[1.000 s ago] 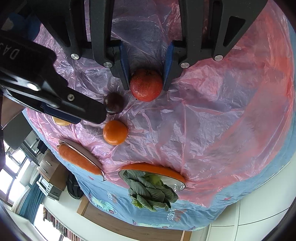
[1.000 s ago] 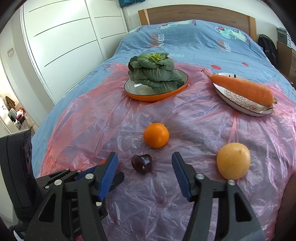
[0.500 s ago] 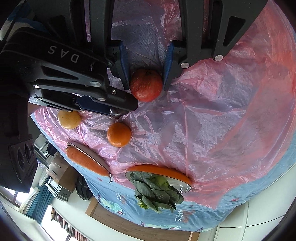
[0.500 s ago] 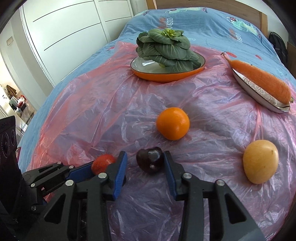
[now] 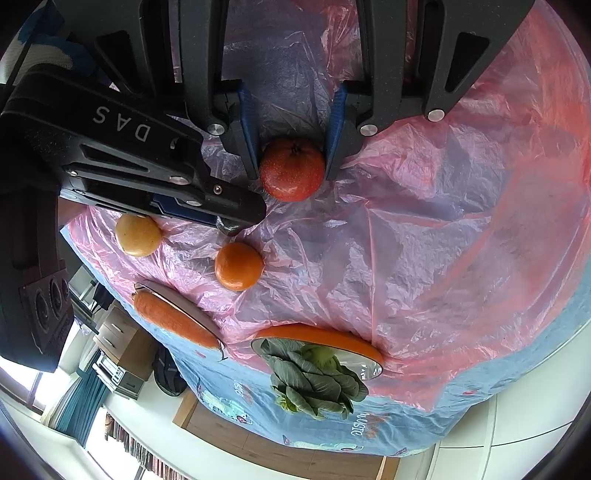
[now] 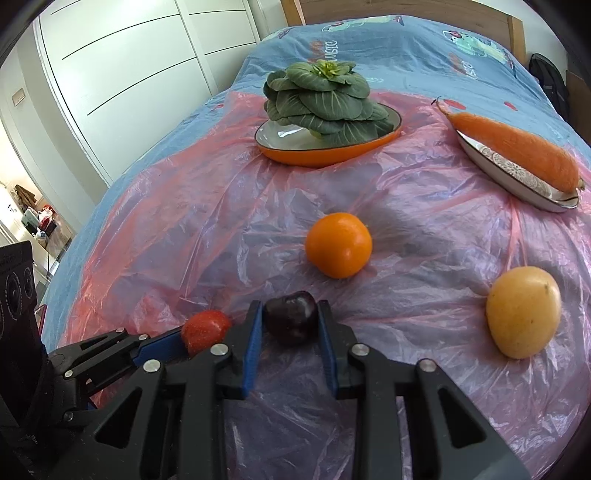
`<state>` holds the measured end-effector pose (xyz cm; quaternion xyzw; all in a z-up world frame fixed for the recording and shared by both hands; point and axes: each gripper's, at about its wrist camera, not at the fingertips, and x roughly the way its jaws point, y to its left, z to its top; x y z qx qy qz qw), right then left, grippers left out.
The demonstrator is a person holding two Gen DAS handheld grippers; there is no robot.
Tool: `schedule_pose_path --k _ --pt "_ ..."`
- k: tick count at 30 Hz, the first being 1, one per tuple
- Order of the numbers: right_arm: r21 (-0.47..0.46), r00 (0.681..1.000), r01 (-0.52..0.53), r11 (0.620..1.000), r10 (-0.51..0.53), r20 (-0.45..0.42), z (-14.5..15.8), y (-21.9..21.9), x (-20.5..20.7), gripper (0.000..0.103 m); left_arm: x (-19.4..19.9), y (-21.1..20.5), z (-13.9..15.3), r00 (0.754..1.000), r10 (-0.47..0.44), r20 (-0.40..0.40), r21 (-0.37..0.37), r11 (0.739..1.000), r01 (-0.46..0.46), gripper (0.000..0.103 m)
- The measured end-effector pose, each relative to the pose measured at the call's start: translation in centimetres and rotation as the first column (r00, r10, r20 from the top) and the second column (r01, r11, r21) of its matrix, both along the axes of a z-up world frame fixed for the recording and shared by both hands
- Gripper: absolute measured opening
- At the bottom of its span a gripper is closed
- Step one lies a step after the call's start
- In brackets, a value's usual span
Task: Organize fruits
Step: 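Carry the red apple and dark plum over the green tray with both tools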
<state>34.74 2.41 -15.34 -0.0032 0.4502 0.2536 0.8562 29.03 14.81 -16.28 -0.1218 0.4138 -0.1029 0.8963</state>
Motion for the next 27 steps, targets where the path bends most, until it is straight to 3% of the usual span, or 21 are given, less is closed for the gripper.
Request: schedule_pose_path --k 12,27 --pt "0.077 0.997 0.073 0.994 -0.075 0.022 1.4 -3.3 -1.4 0.019 -0.1 0.6 0.8 1.0 0.024 0.018 -0.057 0.998 -0.023 0.029" --pt "0.044 0.984 0.177 0.983 -0.178 0.023 2.4 -9.6 -6.1 0.019 -1.3 -2.3 3.0 0.995 -0.057 0.078 -0.054 0.997 0.061 0.029"
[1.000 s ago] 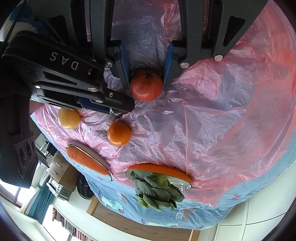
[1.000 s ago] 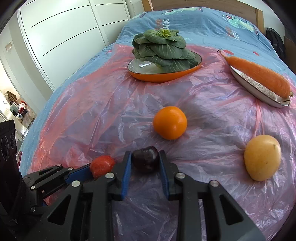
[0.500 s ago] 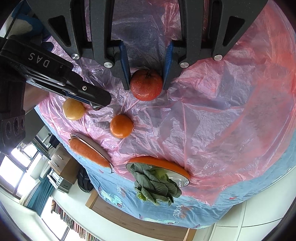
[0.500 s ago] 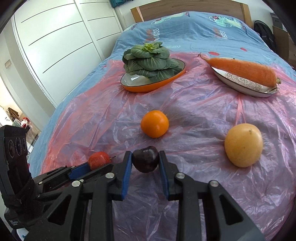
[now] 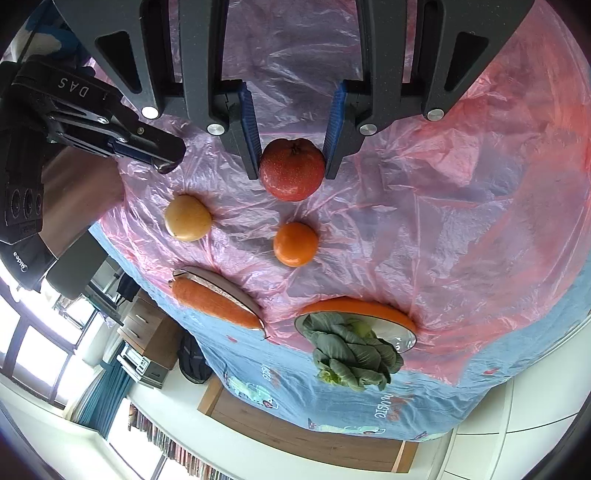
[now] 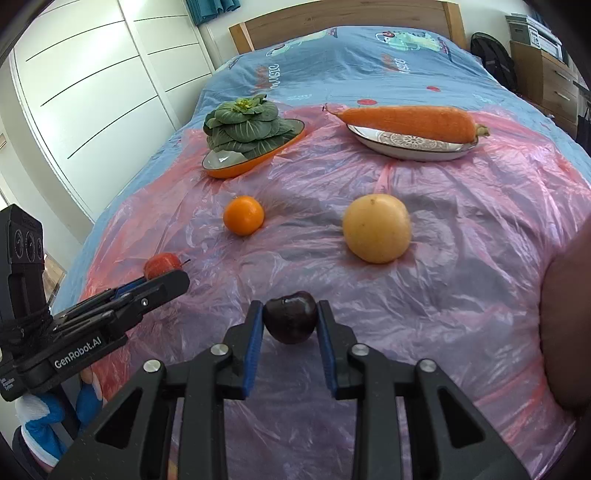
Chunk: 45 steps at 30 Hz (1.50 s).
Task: Organize fruits
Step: 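Carry the red apple and dark plum over the green tray with both tools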
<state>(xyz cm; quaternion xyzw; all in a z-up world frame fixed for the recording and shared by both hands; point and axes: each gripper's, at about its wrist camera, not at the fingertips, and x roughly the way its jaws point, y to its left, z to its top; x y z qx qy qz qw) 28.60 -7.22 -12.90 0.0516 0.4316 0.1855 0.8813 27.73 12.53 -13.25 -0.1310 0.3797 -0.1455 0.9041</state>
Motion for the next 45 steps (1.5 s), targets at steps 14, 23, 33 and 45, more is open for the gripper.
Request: schedule_pose_path --k 14,23,33,45 --pt "-0.062 0.999 0.041 0.997 -0.043 -0.02 3.4 -5.1 -8.5 0.019 -3.1 -5.7 4.4 0.987 -0.129 0.098 0.014 0.992 0.129 0.029" --pt "-0.096 0.994 0.105 0.99 -0.108 -0.031 6.5 -9.9 -14.4 0.019 -10.1 -11.2 6.6 0.964 -0.239 0.12 0.08 0.97 0.231 0.029" --pt "-0.075 0.982 0.186 0.98 -0.189 -0.03 8.1 -16.5 -20.1 0.019 -17.0 -14.2 6.3 0.961 -0.276 -0.03 0.014 0.961 0.277 0.029" --pt "0.018 0.928 0.365 0.931 -0.365 0.076 11.0 -27.6 -22.9 0.019 -20.9 -26.2 13.0 0.872 -0.487 0.055 0.125 0.869 0.478 0.029"
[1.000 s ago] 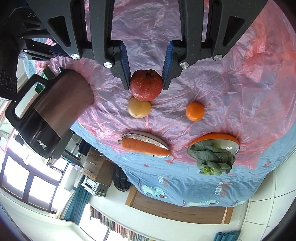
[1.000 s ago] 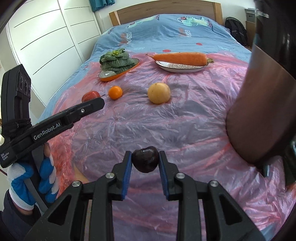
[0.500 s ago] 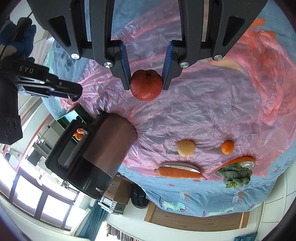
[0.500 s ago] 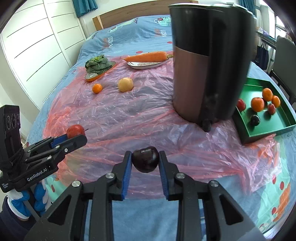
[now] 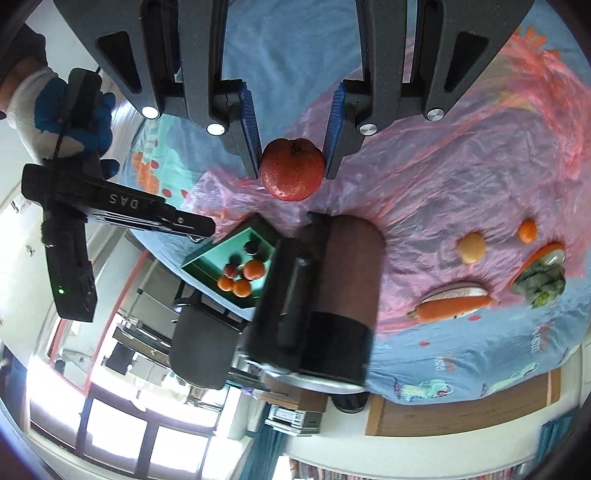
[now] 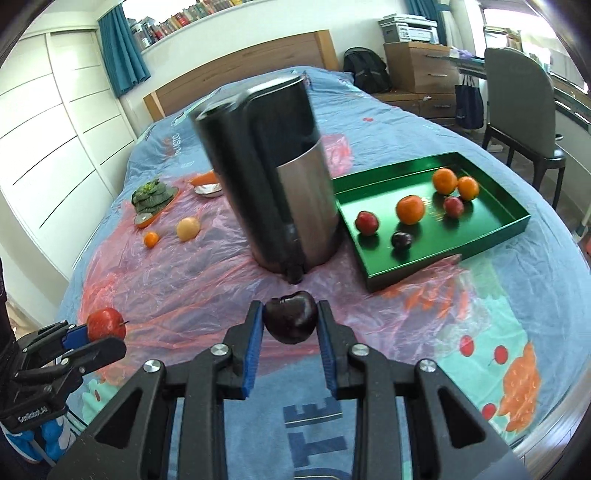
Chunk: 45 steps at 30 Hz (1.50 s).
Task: Organize fruits
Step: 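Carry the red apple and dark plum over the green tray with both tools, then open the left tool in the tray while the right tool releases the plum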
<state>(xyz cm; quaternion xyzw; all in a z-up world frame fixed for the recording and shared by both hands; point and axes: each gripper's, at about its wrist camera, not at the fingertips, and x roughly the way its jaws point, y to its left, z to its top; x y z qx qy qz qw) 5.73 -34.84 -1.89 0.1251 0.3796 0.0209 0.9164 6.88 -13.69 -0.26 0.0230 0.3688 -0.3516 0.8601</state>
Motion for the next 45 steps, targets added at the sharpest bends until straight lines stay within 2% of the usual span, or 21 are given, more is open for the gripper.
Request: schedule_pose_path --k 7,16,24,27,32,36,39,45 --pt "-0.015 0.992 0.121 0.993 -0.12 0.046 0.6 -8.4 0.5 0.019 0.5 -10.1 1.8 0.987 -0.153 0.046 0.011 0.988 0.153 0.029" --pt "-0.054 0.975 0.213 0.976 -0.209 0.081 0.0 -17.2 4.7 0.019 6.4 -20.0 0.5 0.986 -0.161 0.043 0.056 0.986 0.159 0.029" --pt "-0.077 0.969 0.245 0.966 -0.241 0.06 -2.7 -22.0 10.0 0.019 14.5 -26.5 -1.3 0.996 -0.053 0.073 0.151 0.988 0.041 0.029" --pt "-0.099 0.97 0.244 0.965 -0.242 0.034 -4.1 -23.3 12.2 0.019 17.2 -29.1 -2.6 0.999 -0.009 0.04 0.181 0.984 0.002 0.029" --pt "-0.163 0.973 0.225 0.961 -0.23 -0.013 -5.9 -25.0 14.7 0.019 21.2 -32.1 -5.6 0.996 0.083 0.015 0.276 0.958 -0.084 0.029" --pt "-0.199 0.973 0.209 0.958 -0.224 -0.055 -7.3 -26.1 15.8 0.019 23.8 -33.1 -7.5 0.989 0.15 -0.004 0.349 0.927 -0.14 0.029" --pt "-0.217 0.973 0.2 0.955 -0.22 -0.071 -7.9 -26.6 16.2 0.019 25.1 -33.5 -8.5 0.984 0.179 -0.021 0.387 0.909 -0.157 0.029" --pt "-0.238 0.977 0.164 0.957 -0.192 -0.097 -9.0 -27.0 17.2 0.019 25.9 -34.1 -10.4 0.978 0.196 -0.074 0.423 0.894 -0.147 0.029"
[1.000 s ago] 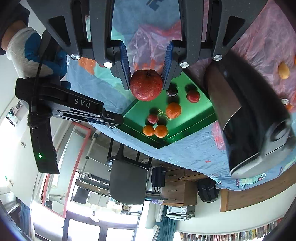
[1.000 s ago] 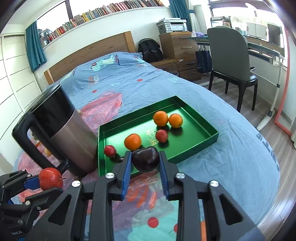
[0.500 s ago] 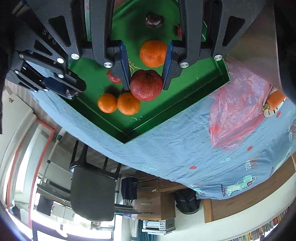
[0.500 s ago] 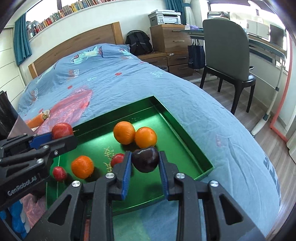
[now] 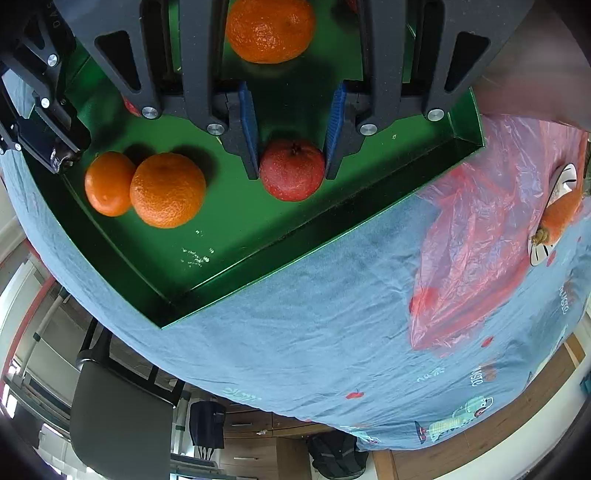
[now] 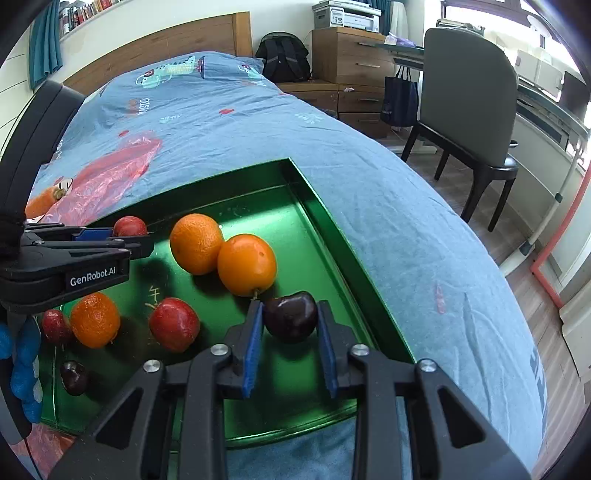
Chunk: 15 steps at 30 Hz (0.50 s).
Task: Organize fruits
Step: 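Open the left tool in the tray while the right tool releases the plum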
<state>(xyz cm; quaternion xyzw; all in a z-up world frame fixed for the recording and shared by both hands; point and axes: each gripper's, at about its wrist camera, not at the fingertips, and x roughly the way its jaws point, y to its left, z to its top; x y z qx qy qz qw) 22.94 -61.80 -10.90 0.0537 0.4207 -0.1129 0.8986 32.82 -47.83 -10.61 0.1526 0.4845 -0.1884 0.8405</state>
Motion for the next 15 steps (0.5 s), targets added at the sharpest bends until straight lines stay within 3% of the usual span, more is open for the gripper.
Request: schedule_pose_path --k 7,12,13,15 --pt "0.002 1.0 0.0 1.0 0.0 -0.026 -1.1 -0.3 0.0 0.019 -0.3 -0.2 -0.4 0.999 -0.035 -0.017 0.006 0.999 0.036 0.03" --pt "0.005 0.999 -0.003 1.0 0.003 -0.042 -1.0 -0.2 0.1 0.021 -0.6 -0.1 0.1 0.999 -0.047 -0.012 0.005 0.999 0.047 0.045" --pt "0.0 0.999 -0.003 1.0 0.003 -0.048 -1.0 -0.2 0.2 0.023 -0.7 -0.1 0.4 0.999 -0.05 -0.005 0.005 0.999 0.05 0.047" --pt "-0.001 0.999 0.0 1.0 0.0 -0.054 -1.0 -0.2 0.1 0.037 -1.1 0.0 1.0 0.999 -0.047 0.013 0.006 0.999 0.047 0.049"
